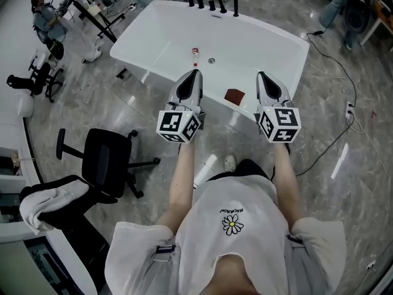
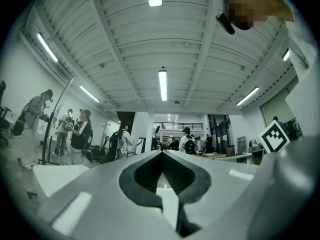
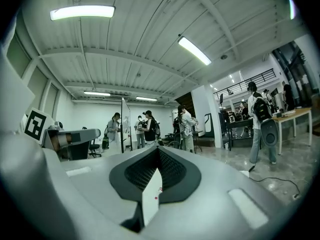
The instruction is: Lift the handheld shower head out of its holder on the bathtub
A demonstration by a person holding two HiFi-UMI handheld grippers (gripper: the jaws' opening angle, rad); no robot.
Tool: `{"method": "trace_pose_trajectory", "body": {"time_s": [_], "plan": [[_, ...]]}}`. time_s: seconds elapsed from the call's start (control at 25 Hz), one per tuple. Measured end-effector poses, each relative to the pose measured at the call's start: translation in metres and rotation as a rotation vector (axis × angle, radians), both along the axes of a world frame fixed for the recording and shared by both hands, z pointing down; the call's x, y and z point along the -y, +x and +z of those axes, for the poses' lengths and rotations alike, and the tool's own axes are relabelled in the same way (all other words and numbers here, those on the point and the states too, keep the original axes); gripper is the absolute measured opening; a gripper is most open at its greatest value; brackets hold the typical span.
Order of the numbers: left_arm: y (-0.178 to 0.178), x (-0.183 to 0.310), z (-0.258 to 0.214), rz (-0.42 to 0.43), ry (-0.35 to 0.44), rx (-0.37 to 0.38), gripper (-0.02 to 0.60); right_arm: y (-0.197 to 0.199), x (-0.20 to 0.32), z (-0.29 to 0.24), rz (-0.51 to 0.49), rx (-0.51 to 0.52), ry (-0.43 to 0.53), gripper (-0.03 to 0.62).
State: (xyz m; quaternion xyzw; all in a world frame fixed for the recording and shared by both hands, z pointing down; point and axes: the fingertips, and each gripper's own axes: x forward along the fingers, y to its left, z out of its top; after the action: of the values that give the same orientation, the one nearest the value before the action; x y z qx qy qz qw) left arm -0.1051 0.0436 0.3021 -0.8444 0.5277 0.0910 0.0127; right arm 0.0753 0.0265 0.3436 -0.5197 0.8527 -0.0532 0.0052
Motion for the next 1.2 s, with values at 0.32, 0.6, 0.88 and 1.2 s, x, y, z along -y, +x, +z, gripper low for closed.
{"method": "trace_pose_trajectory", "body": {"time_s": [0.32, 0.6, 0.88, 1.2], "plan": [[-0.024, 0.057, 0.005, -0.026, -0.015, -0.027, 0.0, -0.012, 0.068, 0.003, 0.016, 0.022, -0.023, 0.02], [-0.025, 0.13, 0.011, -0.051, -0.034, -0.009, 0.0, -0.013, 0.148, 0.013, 0.0, 0.022, -0.037, 0.02], [-0.013, 0.225, -0.001, -0.07, -0.023, 0.003, 0.0, 0.005, 0.25, 0.01, -0.023, 0.031, -0.026, 0.02], [-0.015, 0.293, 0.014, -0.108, -0.066, 0.018, 0.0, 0.001, 0.334, 0.021, -0.049, -0.008, -0.045, 0.02]]}}
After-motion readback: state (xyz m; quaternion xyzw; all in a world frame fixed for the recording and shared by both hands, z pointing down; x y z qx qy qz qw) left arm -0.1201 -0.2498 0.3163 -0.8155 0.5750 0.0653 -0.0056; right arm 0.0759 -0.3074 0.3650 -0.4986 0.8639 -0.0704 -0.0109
